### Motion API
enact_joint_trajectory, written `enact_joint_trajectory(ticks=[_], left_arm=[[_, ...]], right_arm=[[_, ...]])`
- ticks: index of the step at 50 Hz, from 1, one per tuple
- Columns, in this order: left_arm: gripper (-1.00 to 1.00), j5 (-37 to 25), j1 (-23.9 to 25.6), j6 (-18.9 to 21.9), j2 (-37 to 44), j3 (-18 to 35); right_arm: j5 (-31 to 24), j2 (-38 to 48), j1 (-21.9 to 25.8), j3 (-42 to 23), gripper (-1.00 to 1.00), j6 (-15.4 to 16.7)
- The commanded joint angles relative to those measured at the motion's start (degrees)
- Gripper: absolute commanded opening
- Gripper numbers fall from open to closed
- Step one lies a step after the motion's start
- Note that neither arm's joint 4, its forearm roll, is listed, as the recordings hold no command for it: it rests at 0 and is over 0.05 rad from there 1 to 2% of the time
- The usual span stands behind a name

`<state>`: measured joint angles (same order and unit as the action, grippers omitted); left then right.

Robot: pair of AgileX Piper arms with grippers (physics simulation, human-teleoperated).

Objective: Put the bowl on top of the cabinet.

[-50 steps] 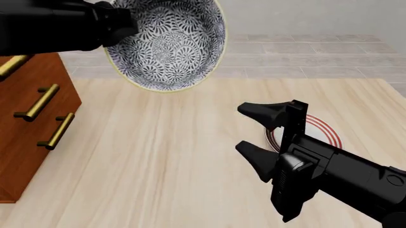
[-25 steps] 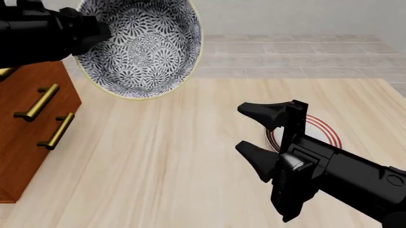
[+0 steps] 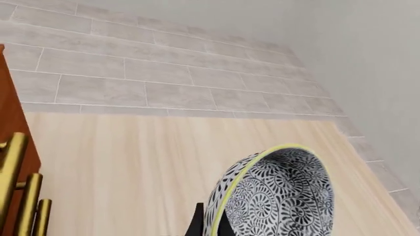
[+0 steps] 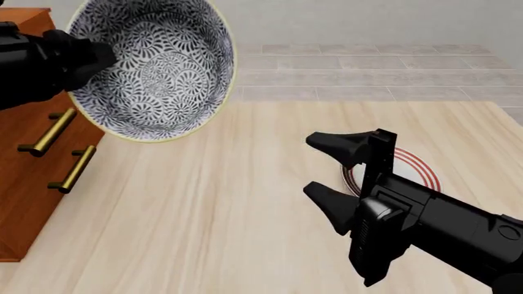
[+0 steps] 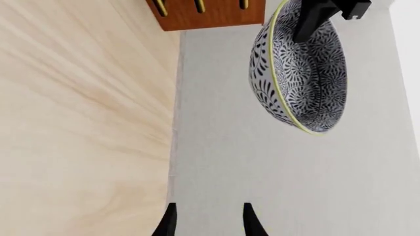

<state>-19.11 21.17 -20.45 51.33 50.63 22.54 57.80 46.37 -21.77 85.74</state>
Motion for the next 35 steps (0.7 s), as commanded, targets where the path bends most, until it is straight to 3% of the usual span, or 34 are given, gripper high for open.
enact_joint_trajectory(ticks=[1, 35], left_arm=[[-1.0, 1.36, -1.4, -1.45, -2.24, -2.67], [-1.0, 2.2, -2.85, -2.47, -3.88, -4.23]], right_arm=[[0.09, -0.29, -0.32, 0.49, 1.0, -0.55], [0.09, -0.29, -0.32, 0.49, 1.0, -0.55]])
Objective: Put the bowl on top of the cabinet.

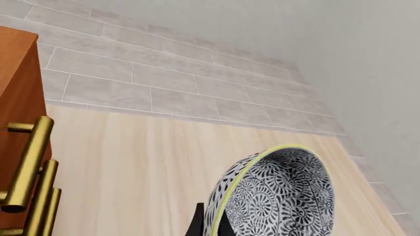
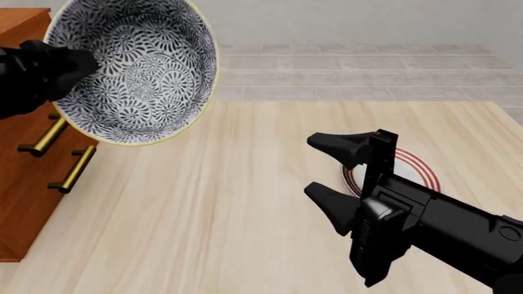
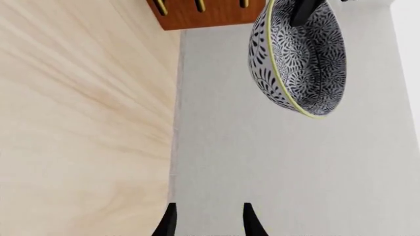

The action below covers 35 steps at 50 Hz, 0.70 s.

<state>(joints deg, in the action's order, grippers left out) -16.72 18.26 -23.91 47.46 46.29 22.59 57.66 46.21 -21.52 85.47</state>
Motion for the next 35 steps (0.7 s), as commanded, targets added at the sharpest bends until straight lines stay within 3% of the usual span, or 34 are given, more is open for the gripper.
enact_joint_trajectory(ticks=[1, 16, 35], left_arm=[[-1.0, -0.14, 0.05, 0.97, 0.04, 0.07], [-1.0, -1.38, -0.41, 0.48, 0.28, 1.48], [-1.0, -7.6, -2.7, -1.02, 1.04, 9.74]], right_arm=[[0.05, -0.15, -0.16, 0.25, 1.0, -0.28], [0.05, -0.15, -0.16, 0.25, 1.0, -0.28], [0.05, -0.15, -0.16, 0.25, 1.0, -0.28]])
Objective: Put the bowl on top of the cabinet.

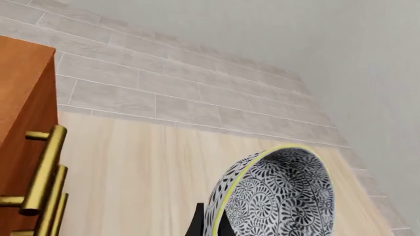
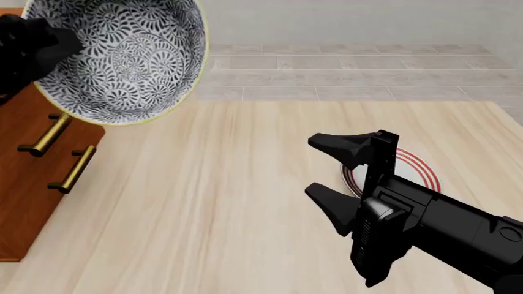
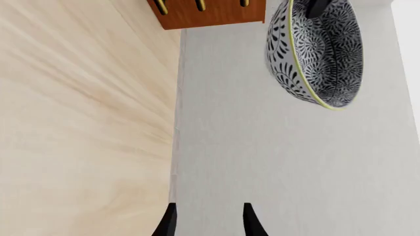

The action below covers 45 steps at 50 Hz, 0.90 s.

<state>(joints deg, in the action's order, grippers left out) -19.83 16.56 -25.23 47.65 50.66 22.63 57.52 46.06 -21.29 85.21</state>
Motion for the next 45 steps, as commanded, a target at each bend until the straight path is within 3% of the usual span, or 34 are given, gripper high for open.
enact_joint_trajectory(ticks=[1, 24, 45], left_arm=[[-1.0, -5.09, -1.27, 0.12, 0.98, 6.26], [-1.0, -12.63, -8.32, -2.8, 3.29, 19.72], [-1.0, -14.3, -17.75, -4.84, 7.04, 25.16]], right_arm=[[0.0, -0.01, -0.01, 0.02, 1.0, -0.02], [0.0, -0.01, -0.01, 0.02, 1.0, -0.02], [0.0, -0.01, -0.01, 0.02, 1.0, -0.02]])
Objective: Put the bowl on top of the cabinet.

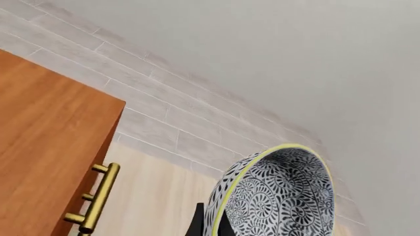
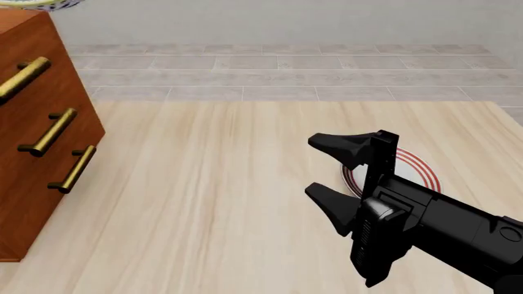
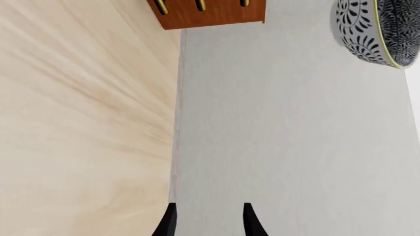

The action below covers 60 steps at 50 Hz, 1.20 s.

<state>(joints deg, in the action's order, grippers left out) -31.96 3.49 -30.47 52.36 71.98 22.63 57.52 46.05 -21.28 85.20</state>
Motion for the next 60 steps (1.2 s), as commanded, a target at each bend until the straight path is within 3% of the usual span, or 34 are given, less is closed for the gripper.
enact_joint_trajectory(ticks=[1, 36, 37, 38, 39, 49, 51, 52, 54, 56, 57, 58, 60], left_arm=[[-1.0, -2.24, -5.26, 0.19, 2.64, 4.02], [-1.0, -1.02, -15.66, -0.13, 5.88, 5.48], [-1.0, -3.63, -16.05, -0.14, 7.45, 9.53], [-1.0, -3.7, -16.05, -0.14, 7.49, 9.64], [-1.0, -1.02, -16.63, -0.19, 6.22, 5.59], [-1.0, -0.39, -19.44, -0.65, 7.05, 5.68], [-1.0, -1.25, -19.53, -0.74, 7.64, 7.1], [-1.0, -3.33, -19.76, -0.9, 9.0, 10.44], [-1.0, -0.14, -20.38, -0.83, 7.48, 5.73], [-1.0, 0.37, -20.9, -0.88, 7.47, 5.07], [-1.0, -2.95, -21.02, -0.9, 9.09, 10.01], [-1.0, 0.07, -21.26, -1.01, 7.74, 5.55], [-1.0, 0.51, -21.36, -1.04, 7.57, 4.91]], right_arm=[[0.0, -0.01, -0.01, 0.01, 1.0, -0.02], [0.0, -0.01, -0.01, 0.01, 1.0, -0.02], [0.0, -0.01, -0.01, 0.01, 1.0, -0.02], [0.0, -0.01, -0.01, 0.01, 1.0, -0.02], [0.0, -0.01, -0.01, 0.01, 1.0, -0.02], [0.0, -0.01, -0.01, 0.01, 1.0, -0.02], [0.0, -0.01, -0.01, 0.01, 1.0, -0.02], [0.0, -0.01, -0.01, 0.01, 1.0, -0.02], [0.0, -0.01, -0.01, 0.01, 1.0, -0.02], [0.0, -0.01, -0.01, 0.01, 1.0, -0.02], [0.0, -0.01, -0.01, 0.01, 1.0, -0.02], [0.0, -0.01, -0.01, 0.01, 1.0, -0.02], [0.0, -0.01, -0.01, 0.01, 1.0, -0.02]])
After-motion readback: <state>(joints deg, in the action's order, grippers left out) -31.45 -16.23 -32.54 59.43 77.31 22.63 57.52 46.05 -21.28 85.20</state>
